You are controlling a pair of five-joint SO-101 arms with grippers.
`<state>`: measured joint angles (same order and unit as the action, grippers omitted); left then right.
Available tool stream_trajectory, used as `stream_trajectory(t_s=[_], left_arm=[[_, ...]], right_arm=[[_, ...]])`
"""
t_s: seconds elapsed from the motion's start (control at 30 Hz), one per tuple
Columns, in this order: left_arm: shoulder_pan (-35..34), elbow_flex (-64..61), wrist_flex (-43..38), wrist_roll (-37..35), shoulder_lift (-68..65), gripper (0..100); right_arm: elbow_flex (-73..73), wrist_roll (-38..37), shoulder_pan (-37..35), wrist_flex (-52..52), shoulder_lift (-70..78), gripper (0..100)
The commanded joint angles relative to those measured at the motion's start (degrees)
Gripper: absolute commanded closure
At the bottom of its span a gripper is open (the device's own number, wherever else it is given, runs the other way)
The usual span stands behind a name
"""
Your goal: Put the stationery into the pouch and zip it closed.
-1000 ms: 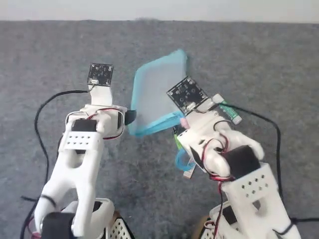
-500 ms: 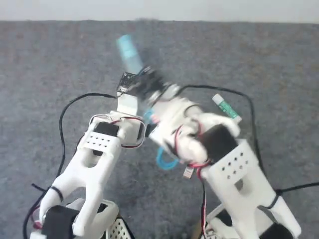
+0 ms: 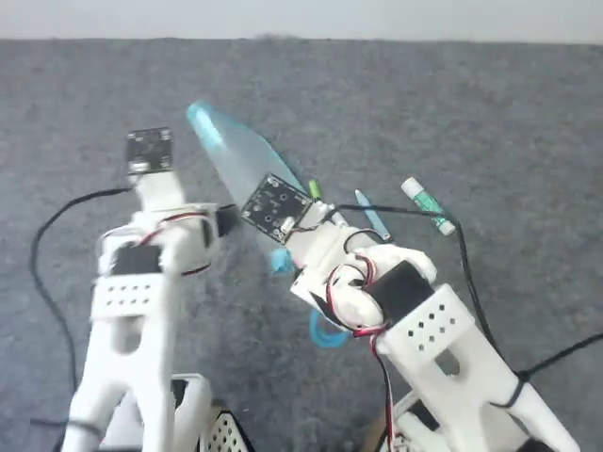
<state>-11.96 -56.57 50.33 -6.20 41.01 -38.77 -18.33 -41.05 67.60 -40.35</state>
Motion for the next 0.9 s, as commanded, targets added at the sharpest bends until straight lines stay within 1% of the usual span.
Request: stream_trajectory(t_s=[0.0,0.17,0.27,0.37,0.47,0.57,0.73,0.87], left_arm=[[-3.43,0.84,4.48,4.92,7.91,70],[-3.87,0.66,4.84,9.05,9.85,70],[-2.99,0.4,5.45,12.92,10.2,70],[1.32,0.22,8.26,16.53,10.29,70],[6.77,0.48,9.93,16.97,10.64,70],[9.58,0.22,10.9,16.97,14.51,70],[10.9,0.13,15.65,16.79,24.79,70],[11.52,-1.98,16.09,16.79,29.45,70]], right_arm=[[-2.37,-0.7,2.59,-3.47,-1.89,99.1],[-2.73,0.7,5.05,-3.21,-2.42,99.1],[-2.73,1.41,5.05,-3.21,-1.98,99.1],[-1.32,2.99,5.05,-3.65,-1.8,99.2],[5.1,4.66,5.05,-0.48,-0.31,99.2],[12.75,4.92,5.05,3.82,4.79,99.2],[20.66,7.65,4.79,5.41,13.67,99.2],[24.0,7.74,4.79,5.41,16.66,99.2]])
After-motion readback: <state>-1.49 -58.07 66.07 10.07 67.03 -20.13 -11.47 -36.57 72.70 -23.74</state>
